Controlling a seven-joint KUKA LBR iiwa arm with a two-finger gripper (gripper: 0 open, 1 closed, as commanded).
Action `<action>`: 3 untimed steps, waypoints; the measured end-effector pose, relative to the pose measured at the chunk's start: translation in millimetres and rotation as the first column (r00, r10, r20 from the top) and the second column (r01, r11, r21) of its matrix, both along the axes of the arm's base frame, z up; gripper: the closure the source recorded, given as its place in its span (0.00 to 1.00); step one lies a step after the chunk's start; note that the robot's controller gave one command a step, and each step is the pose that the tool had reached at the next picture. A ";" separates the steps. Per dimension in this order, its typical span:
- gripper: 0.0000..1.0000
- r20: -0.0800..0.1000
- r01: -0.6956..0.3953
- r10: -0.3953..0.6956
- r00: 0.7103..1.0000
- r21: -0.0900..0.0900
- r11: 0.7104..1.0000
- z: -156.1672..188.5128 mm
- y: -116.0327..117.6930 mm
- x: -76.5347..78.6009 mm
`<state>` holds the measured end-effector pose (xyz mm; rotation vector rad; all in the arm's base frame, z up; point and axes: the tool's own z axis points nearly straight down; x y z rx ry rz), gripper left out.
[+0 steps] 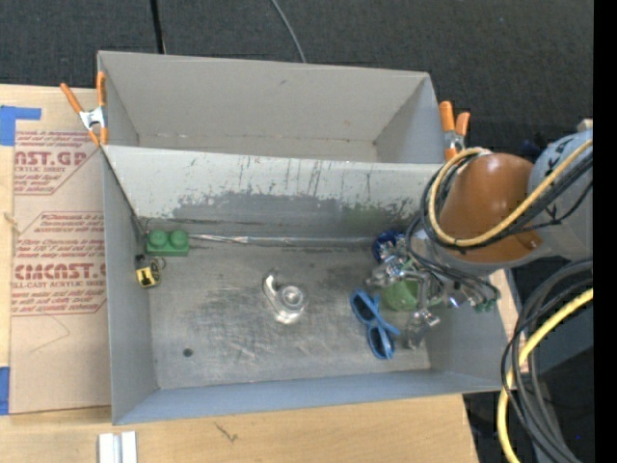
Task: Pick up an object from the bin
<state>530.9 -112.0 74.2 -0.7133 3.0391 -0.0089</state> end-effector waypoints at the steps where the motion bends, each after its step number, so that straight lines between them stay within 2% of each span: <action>1: 0.00 -0.022 0.108 -0.108 0.994 0.004 0.994 6.5 41.0 -33.7; 2: 0.00 0.003 0.011 -0.011 1.000 -0.002 1.000 0.0 70.3 -39.4; 3: 0.00 -0.008 -0.581 0.581 0.814 -0.006 0.814 -1.4 116.7 -41.6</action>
Offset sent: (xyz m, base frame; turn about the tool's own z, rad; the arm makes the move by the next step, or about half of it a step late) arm -0.0333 0.0378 0.0068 0.1103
